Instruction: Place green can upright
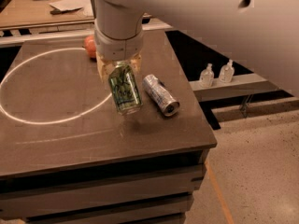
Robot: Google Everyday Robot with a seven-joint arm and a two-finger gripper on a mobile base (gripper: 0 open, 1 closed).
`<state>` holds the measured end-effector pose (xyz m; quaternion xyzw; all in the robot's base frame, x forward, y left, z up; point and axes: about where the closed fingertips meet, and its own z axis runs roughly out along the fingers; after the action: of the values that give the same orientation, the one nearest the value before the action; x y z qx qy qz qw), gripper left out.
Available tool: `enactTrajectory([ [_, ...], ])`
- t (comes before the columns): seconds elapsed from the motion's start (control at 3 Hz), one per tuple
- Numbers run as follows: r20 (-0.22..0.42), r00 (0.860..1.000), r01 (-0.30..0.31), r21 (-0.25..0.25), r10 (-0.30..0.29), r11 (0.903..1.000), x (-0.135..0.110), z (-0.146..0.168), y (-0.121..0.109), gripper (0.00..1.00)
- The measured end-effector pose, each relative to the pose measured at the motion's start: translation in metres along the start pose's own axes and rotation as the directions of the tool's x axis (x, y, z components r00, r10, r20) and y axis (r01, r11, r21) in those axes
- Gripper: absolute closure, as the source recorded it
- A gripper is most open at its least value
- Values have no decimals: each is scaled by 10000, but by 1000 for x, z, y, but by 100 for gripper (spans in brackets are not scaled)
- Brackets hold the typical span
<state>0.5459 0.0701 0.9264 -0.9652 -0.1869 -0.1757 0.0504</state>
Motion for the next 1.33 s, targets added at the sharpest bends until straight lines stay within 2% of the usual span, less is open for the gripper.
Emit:
enactTrajectory([
  [0.33, -51, 10000, 34, -285, -35, 9996, 7, -7, 3, 100],
  [0.67, -175, 9997, -177, -827, 163, 9964, 15, -6, 13, 100],
  [1.0, -338, 9994, 77, -1040, -113, 9945, 21, -4, 10, 100],
  [1.33, -656, 9966, 425, -1009, -493, 9940, 29, 2, 3, 100],
])
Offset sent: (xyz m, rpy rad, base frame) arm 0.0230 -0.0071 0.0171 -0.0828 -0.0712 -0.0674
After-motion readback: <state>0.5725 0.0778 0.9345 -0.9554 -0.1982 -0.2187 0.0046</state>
